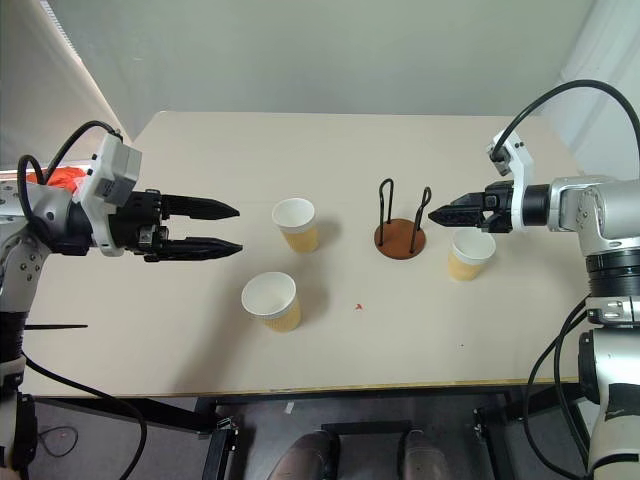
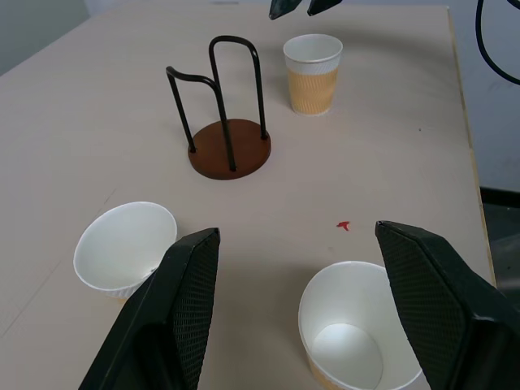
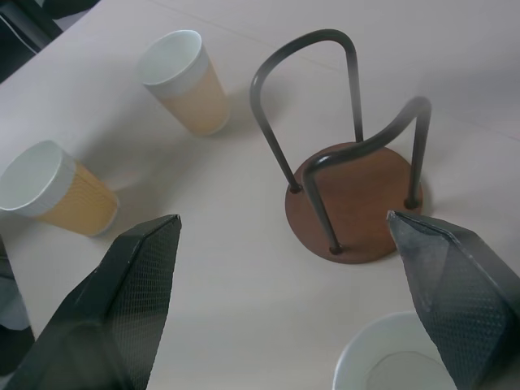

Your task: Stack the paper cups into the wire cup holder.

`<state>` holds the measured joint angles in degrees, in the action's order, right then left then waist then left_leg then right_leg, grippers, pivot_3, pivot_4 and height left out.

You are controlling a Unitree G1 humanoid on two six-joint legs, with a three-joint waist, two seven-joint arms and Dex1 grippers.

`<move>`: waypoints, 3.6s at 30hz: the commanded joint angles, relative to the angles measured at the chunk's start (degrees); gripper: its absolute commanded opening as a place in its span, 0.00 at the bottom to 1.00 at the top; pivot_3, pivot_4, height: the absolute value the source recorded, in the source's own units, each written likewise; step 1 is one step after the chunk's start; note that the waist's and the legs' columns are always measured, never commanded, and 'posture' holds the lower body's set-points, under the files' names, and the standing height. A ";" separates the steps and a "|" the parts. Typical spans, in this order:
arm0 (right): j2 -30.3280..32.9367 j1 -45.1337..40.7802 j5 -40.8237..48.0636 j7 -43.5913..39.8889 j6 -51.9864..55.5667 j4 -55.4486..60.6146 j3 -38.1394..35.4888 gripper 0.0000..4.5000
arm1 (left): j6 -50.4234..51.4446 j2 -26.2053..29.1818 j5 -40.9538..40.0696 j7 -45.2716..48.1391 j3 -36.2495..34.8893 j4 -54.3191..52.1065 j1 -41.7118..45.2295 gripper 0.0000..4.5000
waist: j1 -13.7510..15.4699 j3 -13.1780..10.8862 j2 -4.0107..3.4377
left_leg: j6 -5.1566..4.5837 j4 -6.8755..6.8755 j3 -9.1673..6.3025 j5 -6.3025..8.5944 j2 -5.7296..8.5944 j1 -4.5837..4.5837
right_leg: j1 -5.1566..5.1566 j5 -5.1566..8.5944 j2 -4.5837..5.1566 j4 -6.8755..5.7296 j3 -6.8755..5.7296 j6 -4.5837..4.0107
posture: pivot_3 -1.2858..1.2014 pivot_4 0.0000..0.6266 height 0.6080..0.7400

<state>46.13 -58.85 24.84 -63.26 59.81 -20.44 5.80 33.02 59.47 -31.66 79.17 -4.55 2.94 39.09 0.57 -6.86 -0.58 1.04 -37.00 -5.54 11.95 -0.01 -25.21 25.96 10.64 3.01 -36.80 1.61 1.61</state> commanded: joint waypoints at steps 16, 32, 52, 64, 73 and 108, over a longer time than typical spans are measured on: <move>-6.77 -1.32 -3.85 3.01 -3.76 -1.97 1.18 0.96 | 0.87 -3.12 -0.01 -4.27 -0.55 -3.47 2.13 0.74 | -0.11 0.00 0.00 | -0.03 0.00 0.00 -0.04 -0.02 0.02 | 0.00 0.00 0.00 -0.06 -0.03 0.00 | 0.52 0.24 1.00; -15.01 -3.10 -5.70 11.82 -7.04 -9.28 -2.06 0.87 | 3.53 -3.60 -0.06 -7.03 -0.31 -8.19 1.53 0.75 | -0.07 -0.01 -0.01 | -0.03 0.00 0.00 -0.04 -0.02 0.03 | -0.01 -0.01 0.01 -0.08 -0.05 -0.01 | 0.52 0.24 1.00; -10.54 0.63 0.96 3.50 1.12 10.11 -2.10 0.00 | 2.88 -2.72 0.50 -6.01 -0.08 -6.46 3.47 0.75 | -0.03 -0.01 -0.01 | 0.01 0.00 0.00 -0.03 0.00 0.01 | -0.01 -0.01 0.01 -0.04 -0.07 -0.01 | 0.52 0.24 1.00; -10.34 13.06 8.63 8.69 9.90 33.00 -1.64 0.00 | 2.01 -1.11 0.27 -0.32 0.58 -7.11 2.10 0.75 | -0.07 0.00 0.00 | -0.02 -0.04 0.00 -0.17 0.00 0.01 | -0.07 -0.01 0.01 -0.04 -0.07 -0.01 | 0.52 0.24 1.00; -10.63 15.37 10.47 10.05 10.45 35.16 -0.20 0.00 | 1.79 -0.82 0.54 0.32 0.36 -7.13 1.54 0.75 | -0.08 0.00 0.01 | -0.04 -0.05 0.00 -0.32 0.00 0.03 | -0.09 -0.01 0.00 -0.05 -0.07 0.00 | 0.52 0.24 1.00; 15.17 7.52 -10.04 1.38 -11.99 26.85 11.46 0.99 | 0.16 1.50 -2.40 3.82 -2.47 -12.00 -1.60 0.75 | -0.07 0.03 0.07 | -0.09 -0.01 -0.01 -0.24 -0.02 -0.02 | -0.07 0.00 0.02 0.04 -0.06 0.01 | 0.52 0.24 1.00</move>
<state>61.10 -50.51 17.32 -61.54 50.06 8.58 16.86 33.67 59.84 -32.66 82.41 -4.85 -6.68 37.58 0.50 -6.83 -0.50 0.95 -37.01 -5.56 11.71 -0.03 -25.23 25.89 10.63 3.03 -36.77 1.56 1.61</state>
